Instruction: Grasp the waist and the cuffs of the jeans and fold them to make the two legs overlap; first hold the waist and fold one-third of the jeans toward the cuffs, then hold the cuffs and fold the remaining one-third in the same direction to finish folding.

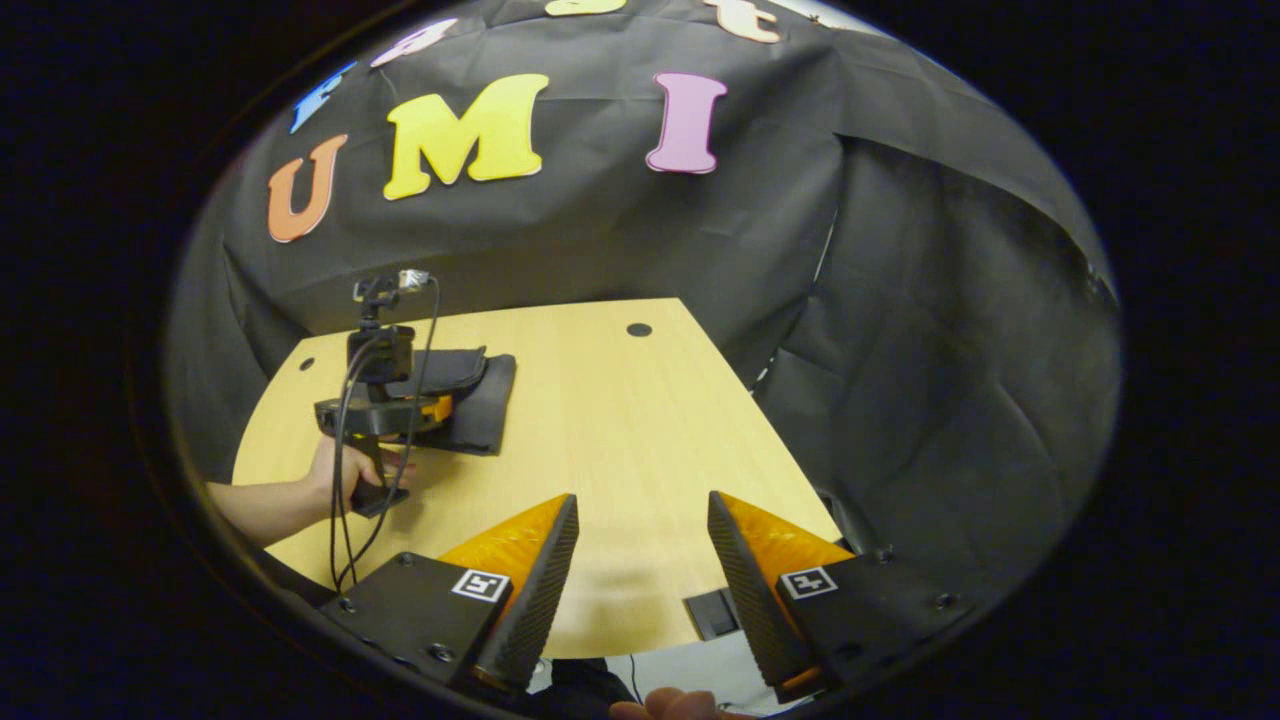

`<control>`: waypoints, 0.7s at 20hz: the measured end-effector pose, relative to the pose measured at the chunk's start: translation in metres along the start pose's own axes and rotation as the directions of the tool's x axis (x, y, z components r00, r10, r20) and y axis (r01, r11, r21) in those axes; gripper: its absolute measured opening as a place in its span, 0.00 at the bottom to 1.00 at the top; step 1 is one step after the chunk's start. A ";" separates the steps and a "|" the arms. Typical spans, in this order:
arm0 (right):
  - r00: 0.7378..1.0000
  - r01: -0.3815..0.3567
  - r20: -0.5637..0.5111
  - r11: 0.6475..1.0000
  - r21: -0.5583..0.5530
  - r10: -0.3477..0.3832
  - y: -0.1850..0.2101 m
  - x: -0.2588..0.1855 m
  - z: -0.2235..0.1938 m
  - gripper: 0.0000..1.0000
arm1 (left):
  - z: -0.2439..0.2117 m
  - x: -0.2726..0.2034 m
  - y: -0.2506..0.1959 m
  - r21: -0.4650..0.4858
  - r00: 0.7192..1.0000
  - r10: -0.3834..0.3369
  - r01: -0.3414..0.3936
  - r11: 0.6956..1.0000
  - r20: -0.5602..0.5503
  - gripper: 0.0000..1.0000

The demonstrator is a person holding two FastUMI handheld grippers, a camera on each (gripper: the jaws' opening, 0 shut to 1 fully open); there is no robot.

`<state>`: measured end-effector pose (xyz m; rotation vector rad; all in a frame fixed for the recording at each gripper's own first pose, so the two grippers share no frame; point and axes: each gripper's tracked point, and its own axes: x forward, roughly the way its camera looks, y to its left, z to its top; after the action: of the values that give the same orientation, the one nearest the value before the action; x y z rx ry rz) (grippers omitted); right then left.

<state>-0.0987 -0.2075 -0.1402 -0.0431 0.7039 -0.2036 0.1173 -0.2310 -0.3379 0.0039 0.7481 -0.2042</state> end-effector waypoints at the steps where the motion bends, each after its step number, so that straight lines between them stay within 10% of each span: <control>1: 0.999 -0.031 0.014 0.999 -0.009 0.031 0.007 0.003 0.007 0.83 | 0.007 -0.010 -0.003 0.002 1.000 0.009 -0.009 1.000 0.007 0.56; 3: 0.994 -0.094 0.053 0.995 -0.030 0.095 0.021 0.007 0.025 0.83 | 0.027 -0.038 -0.013 -0.019 0.998 0.001 0.001 1.000 0.061 1.00; 8: 0.934 -0.211 0.278 0.974 -0.080 0.225 0.062 -0.010 0.110 0.80 | 0.119 -0.170 -0.002 -0.106 0.947 0.041 -0.008 0.994 0.317 1.00; 14: 0.806 -0.276 0.529 0.959 -0.063 0.267 0.110 -0.085 0.181 0.81 | 0.191 -0.353 0.032 -0.115 0.805 0.118 -0.062 0.991 0.581 0.99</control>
<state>-0.0260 -0.0881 0.0405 0.0195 0.1411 0.0834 0.0004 -0.1500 0.0386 -0.1074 0.1300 -0.0693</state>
